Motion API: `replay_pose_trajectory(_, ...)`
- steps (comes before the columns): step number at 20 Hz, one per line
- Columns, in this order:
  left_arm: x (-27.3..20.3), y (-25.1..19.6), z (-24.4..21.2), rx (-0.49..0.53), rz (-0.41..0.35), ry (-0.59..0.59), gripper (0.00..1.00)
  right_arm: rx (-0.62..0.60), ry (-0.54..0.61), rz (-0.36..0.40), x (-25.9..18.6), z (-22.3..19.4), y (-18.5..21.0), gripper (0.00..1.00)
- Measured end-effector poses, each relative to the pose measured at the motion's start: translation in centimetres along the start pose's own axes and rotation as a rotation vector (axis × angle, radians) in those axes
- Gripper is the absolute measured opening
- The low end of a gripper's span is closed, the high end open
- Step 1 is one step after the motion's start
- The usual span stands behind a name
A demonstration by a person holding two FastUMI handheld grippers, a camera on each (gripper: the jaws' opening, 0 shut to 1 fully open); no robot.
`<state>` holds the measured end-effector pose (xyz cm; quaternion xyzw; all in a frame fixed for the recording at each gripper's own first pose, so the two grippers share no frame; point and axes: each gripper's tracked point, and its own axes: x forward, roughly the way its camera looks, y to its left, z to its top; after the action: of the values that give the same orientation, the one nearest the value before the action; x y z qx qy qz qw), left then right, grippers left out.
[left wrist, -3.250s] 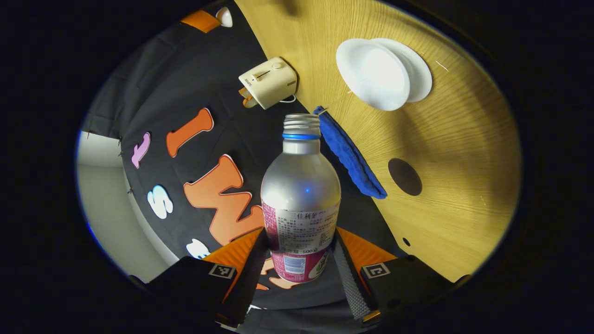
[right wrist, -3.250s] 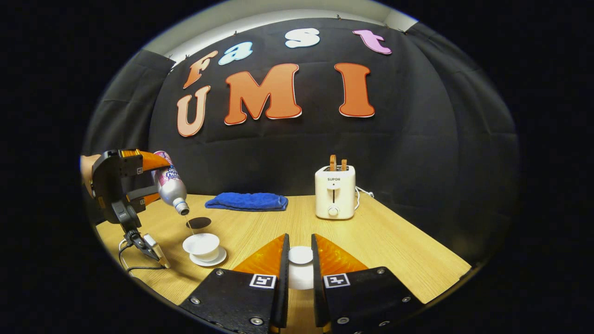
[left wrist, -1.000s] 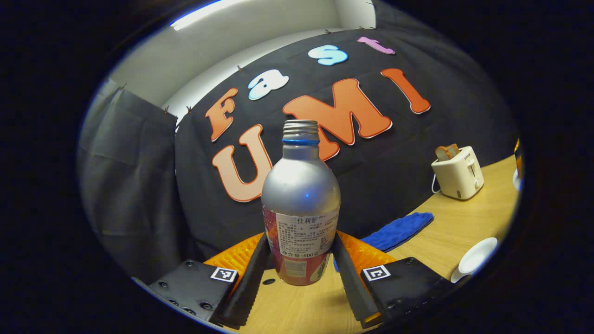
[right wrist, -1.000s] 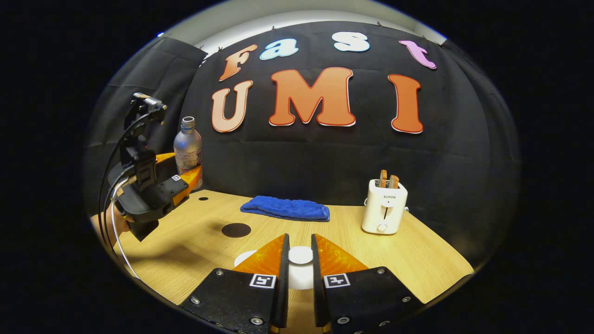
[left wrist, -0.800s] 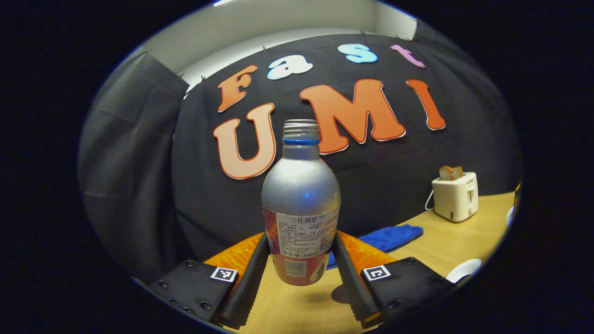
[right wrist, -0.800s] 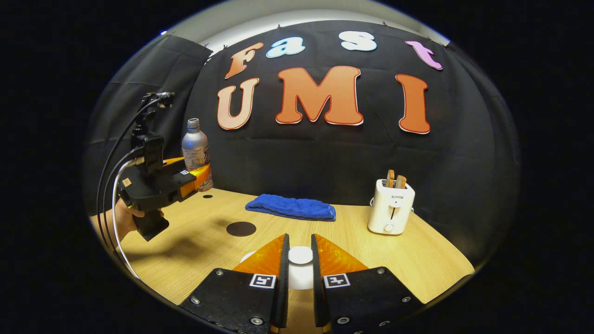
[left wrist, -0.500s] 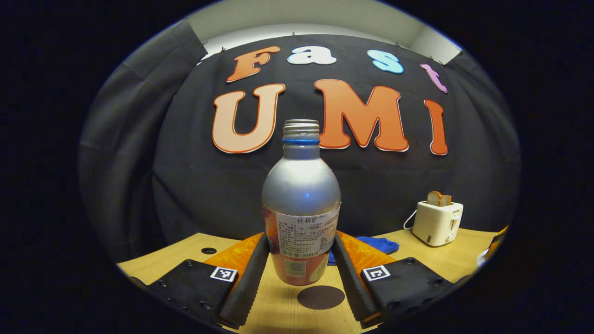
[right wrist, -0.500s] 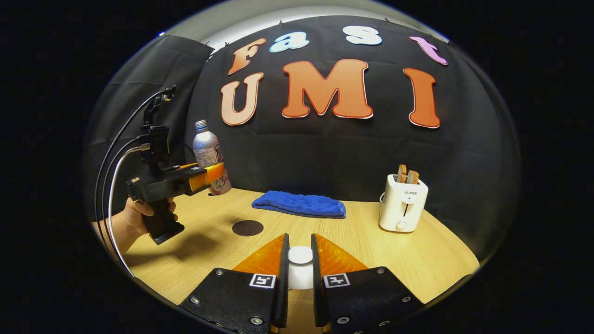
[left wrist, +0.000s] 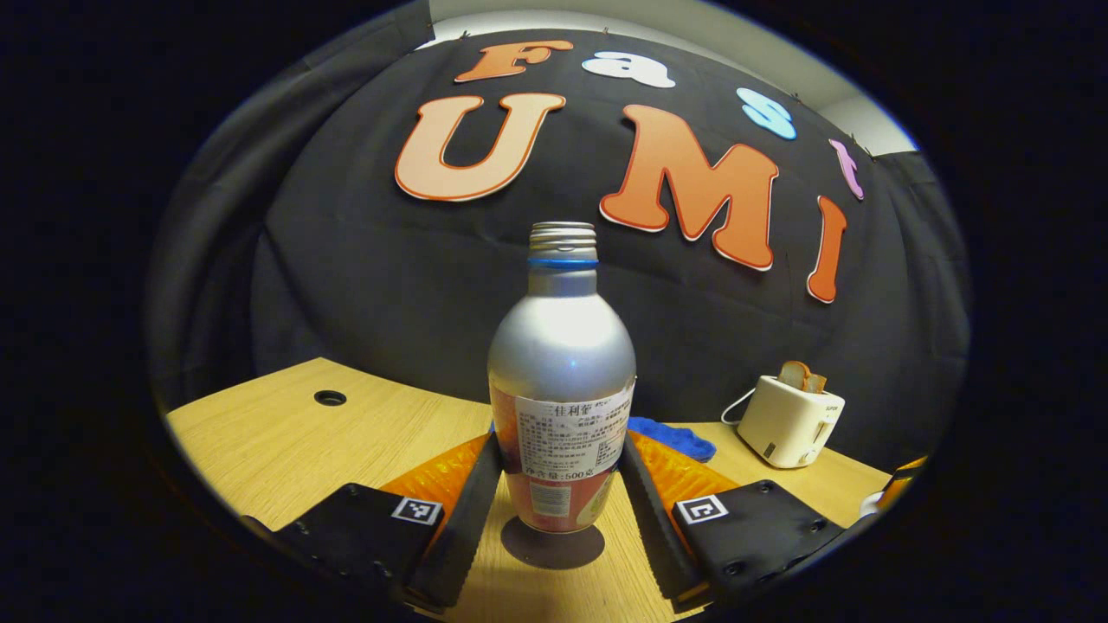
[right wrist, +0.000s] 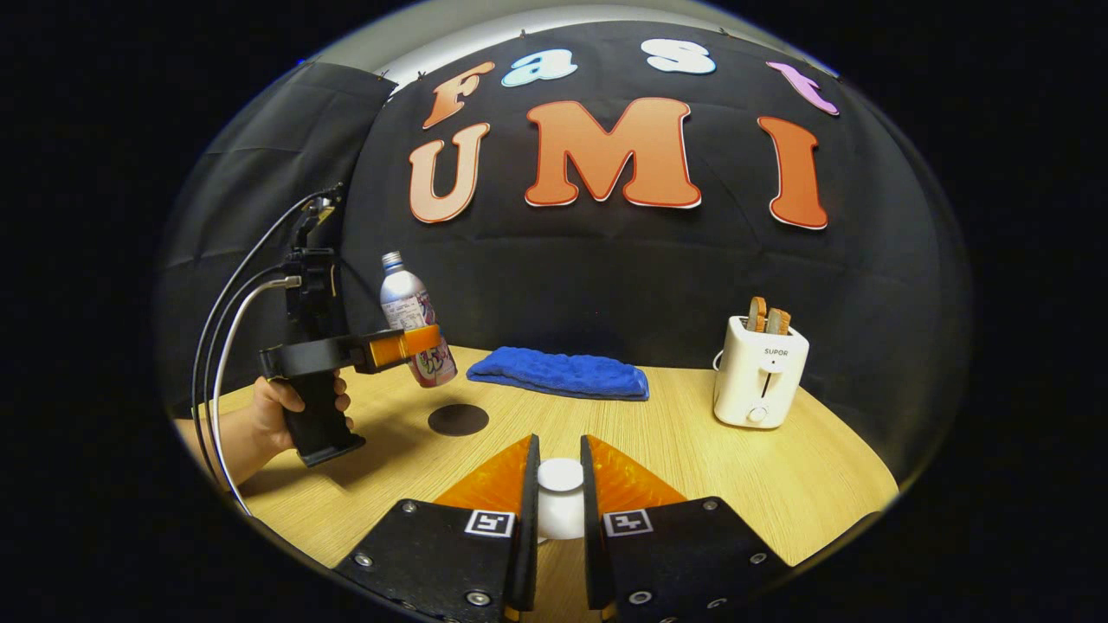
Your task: Open the teacup lid with one hand, grasp the water bottle and pour water into the teacup with the other hand; after pouring, place the water bottle on the coaster and then close the teacup lid.
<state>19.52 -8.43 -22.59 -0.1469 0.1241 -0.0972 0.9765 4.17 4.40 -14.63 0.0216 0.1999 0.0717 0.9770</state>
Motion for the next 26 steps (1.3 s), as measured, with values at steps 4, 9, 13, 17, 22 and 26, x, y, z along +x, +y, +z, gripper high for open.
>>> replay_pose_trajectory(4, 1.1, 0.1, -2.2, 0.004, -0.007, 0.062, 0.83, 0.003, 0.016, 0.018, 0.3, -0.4, 0.6, 0.23)
replay_pose_trajectory(9, 1.8, -0.1, -5.2, 0.010, -0.011, 0.154, 0.80, -0.003, 0.024, 0.033, 0.4, -0.8, 1.0, 0.23)
replay_pose_trajectory(13, 2.5, 0.1, -5.8, 0.030, -0.002, 0.170, 0.83, -0.004, 0.027, 0.041, 0.7, -0.9, 1.1, 0.23)
replay_pose_trajectory(17, 2.9, -0.2, -6.5, 0.050, 0.003, 0.198, 0.84, 0.000, 0.032, 0.046, 0.9, -1.2, 1.2, 0.23)
replay_pose_trajectory(22, 2.6, 0.2, -7.2, 0.096, 0.007, 0.228, 0.88, 0.002, 0.041, 0.053, 1.3, -1.6, 1.4, 0.23)
replay_pose_trajectory(26, 1.9, -0.5, -7.1, 0.143, -0.007, 0.225, 1.00, 0.014, 0.045, 0.053, 1.7, -1.9, 1.6, 0.23)
